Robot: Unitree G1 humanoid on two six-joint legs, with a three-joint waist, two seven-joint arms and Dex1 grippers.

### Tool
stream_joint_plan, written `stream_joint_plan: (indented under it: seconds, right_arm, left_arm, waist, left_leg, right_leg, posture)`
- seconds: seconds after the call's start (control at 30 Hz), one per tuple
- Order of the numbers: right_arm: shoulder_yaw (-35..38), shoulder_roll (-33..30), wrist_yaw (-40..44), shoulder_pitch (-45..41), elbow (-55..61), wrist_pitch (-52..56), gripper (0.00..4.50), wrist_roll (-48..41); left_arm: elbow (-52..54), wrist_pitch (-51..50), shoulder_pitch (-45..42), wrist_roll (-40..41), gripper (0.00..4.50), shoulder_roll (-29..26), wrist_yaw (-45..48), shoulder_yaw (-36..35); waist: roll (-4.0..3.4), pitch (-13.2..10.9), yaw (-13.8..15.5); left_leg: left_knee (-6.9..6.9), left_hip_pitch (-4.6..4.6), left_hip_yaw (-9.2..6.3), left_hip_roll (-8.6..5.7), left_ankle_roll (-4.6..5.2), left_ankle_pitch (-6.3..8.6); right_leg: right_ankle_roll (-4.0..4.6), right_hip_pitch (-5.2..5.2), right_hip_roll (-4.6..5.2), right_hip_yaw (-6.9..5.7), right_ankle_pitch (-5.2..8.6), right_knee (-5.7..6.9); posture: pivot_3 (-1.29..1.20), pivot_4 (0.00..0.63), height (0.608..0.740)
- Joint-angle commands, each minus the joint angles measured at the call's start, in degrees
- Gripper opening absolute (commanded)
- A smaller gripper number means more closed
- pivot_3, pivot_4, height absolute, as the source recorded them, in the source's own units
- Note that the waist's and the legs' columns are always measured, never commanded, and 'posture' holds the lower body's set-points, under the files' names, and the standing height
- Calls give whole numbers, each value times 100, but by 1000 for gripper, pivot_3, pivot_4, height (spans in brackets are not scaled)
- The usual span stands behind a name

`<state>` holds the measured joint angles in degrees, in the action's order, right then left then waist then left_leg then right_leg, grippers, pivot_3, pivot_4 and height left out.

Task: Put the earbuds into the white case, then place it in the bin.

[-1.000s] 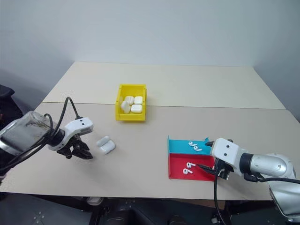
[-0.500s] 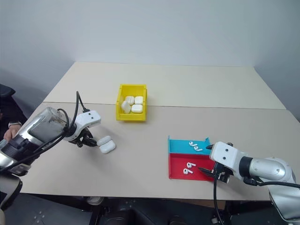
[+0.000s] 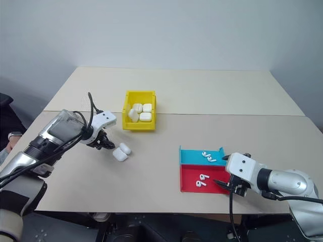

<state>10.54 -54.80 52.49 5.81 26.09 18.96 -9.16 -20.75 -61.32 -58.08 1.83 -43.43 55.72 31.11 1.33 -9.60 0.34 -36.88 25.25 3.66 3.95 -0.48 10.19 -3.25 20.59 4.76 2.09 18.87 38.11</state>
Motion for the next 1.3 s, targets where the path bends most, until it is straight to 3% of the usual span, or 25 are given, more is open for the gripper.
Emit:
stream_joint_plan:
  seconds: [0.03, 0.3, 0.4, 0.57, 0.83, 1.3]
  right_arm:
    - [132, -54, -13, 68, 135, -99, 4500, 54]
    - [98, -62, 8, 92, 141, -183, 4500, 135]
    - [52, -47, 3, 41, 153, -164, 4500, 137]
    - [-9, -20, -30, 31, 161, -149, 4500, 160]
    - [-83, 27, -117, 75, 221, -150, 4500, 282]
    - [-144, 116, -256, 124, 321, -65, 4500, 425]
  left_arm:
    - [105, 219, 91, -162, 2371, -290, 172, -74]
    - [815, 244, 109, 597, 2371, -1331, 1843, -468]
    - [1077, 180, 186, 820, 2968, -1511, 2215, -592]
    - [1338, -238, 166, 1036, 4483, -1589, 2568, -461]
    - [1349, -963, -287, 857, 4483, -950, 2110, -40]
    - [1584, -1085, -560, 520, 4483, -727, 1545, 665]
  waist:
    - [0, 0, 0]
    - [-1, 0, -54]
    - [-1, 0, -10]
    - [-1, 0, 5]
    - [-1, 0, 33]
    - [-1, 0, 1]
  left_leg:
    - [0, 0, 0, 0, 0, 0]
    - [3, 0, 3, 1, -1, 0]
    - [2, -2, 2, 1, -1, -1]
    - [1, -1, 1, 1, -1, 0]
    - [-1, -1, -2, 0, 0, 0]
    - [0, 0, -1, 0, 0, -1]
  right_leg:
    - [0, 0, 0, 0, 0, 0]
    - [0, 3, 0, 0, 0, 0]
    - [0, -1, 0, -3, 0, 2]
    - [0, 0, 0, -1, 0, 1]
    - [0, -2, 0, -3, 0, 2]
    - [0, 0, 0, 1, 0, 2]
  posture:
    - [0, 150, 740]
    - [0, 150, 740]
    - [0, 150, 740]
    - [0, 150, 740]
    - [0, 150, 740]
    - [0, 150, 740]
